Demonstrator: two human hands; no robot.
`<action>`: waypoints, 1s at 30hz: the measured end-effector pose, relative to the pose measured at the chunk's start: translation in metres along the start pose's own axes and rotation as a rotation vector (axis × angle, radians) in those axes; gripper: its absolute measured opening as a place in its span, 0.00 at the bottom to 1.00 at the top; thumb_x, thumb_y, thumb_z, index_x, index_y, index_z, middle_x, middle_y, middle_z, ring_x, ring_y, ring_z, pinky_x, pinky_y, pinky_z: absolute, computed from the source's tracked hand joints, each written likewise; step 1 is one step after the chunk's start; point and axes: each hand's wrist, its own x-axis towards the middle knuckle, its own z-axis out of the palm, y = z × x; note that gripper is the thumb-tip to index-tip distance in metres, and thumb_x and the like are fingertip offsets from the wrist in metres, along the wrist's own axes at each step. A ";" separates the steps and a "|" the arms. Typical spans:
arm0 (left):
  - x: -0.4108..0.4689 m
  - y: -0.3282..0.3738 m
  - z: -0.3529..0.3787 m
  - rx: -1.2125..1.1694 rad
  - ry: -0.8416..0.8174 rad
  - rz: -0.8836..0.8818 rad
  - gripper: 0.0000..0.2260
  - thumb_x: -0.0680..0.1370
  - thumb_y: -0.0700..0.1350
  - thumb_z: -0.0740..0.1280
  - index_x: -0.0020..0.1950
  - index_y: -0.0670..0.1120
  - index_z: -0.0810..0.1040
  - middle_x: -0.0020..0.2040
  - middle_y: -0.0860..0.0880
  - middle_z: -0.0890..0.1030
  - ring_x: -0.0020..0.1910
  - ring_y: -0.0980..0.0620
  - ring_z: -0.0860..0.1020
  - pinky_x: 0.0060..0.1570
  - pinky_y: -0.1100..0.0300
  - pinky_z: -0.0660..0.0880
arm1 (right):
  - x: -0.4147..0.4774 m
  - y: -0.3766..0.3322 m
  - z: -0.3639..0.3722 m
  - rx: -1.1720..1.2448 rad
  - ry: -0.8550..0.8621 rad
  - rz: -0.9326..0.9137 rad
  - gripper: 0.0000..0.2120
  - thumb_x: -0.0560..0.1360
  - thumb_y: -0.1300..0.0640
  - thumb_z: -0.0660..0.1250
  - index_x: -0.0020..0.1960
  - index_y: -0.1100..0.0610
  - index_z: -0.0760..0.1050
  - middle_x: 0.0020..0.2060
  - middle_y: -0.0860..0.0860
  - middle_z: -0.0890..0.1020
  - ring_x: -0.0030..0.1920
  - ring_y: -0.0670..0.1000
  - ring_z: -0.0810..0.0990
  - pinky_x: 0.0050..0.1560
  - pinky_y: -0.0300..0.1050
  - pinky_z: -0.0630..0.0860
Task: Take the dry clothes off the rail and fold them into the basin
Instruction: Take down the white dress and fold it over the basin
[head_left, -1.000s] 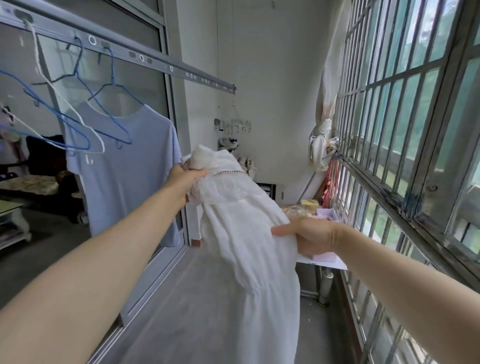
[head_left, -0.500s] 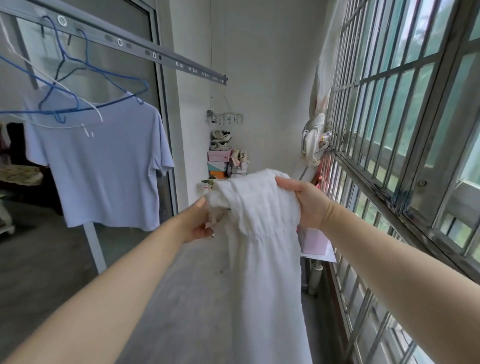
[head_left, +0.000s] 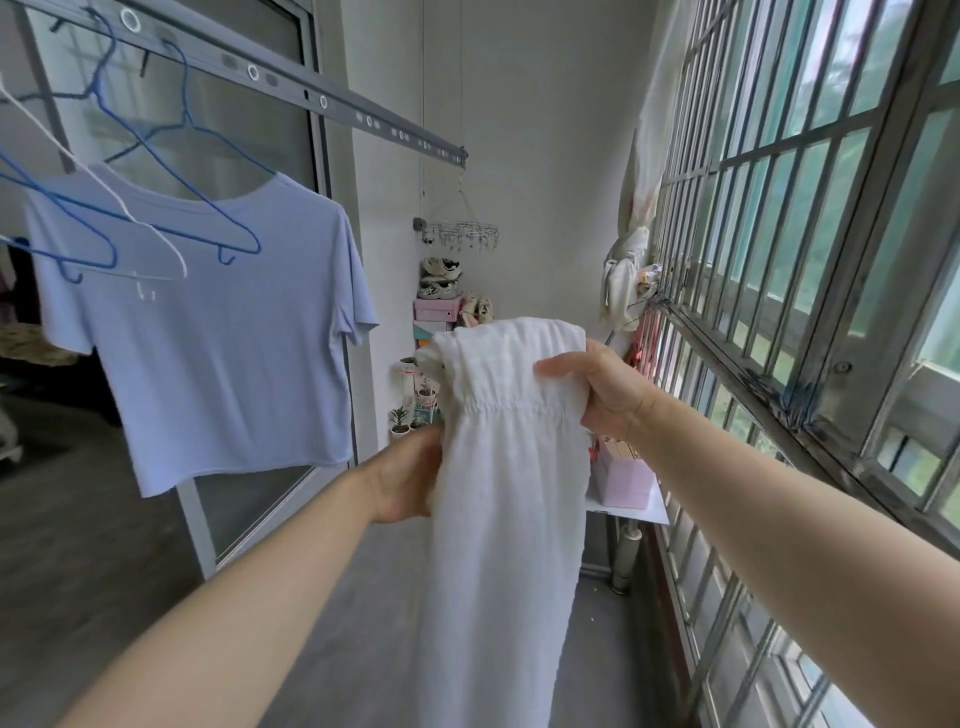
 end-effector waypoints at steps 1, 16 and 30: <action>-0.001 -0.002 0.000 -0.083 0.005 0.030 0.21 0.77 0.62 0.60 0.52 0.48 0.82 0.55 0.47 0.81 0.53 0.47 0.79 0.56 0.52 0.70 | 0.002 0.001 0.001 0.006 0.017 -0.004 0.14 0.72 0.72 0.62 0.53 0.62 0.77 0.43 0.57 0.83 0.41 0.56 0.84 0.42 0.51 0.82; 0.001 -0.029 0.017 -0.117 0.226 0.247 0.24 0.70 0.40 0.75 0.63 0.39 0.72 0.57 0.40 0.80 0.52 0.45 0.81 0.54 0.48 0.78 | 0.007 0.024 -0.012 -0.226 0.223 0.193 0.27 0.68 0.49 0.70 0.64 0.59 0.71 0.50 0.59 0.83 0.45 0.55 0.84 0.49 0.48 0.81; 0.031 -0.040 0.029 -0.329 0.330 0.092 0.14 0.77 0.44 0.68 0.61 0.42 0.75 0.49 0.41 0.82 0.47 0.44 0.81 0.50 0.49 0.78 | -0.039 0.116 -0.031 -0.035 0.181 0.243 0.25 0.73 0.69 0.68 0.66 0.50 0.71 0.56 0.54 0.81 0.52 0.53 0.82 0.46 0.51 0.80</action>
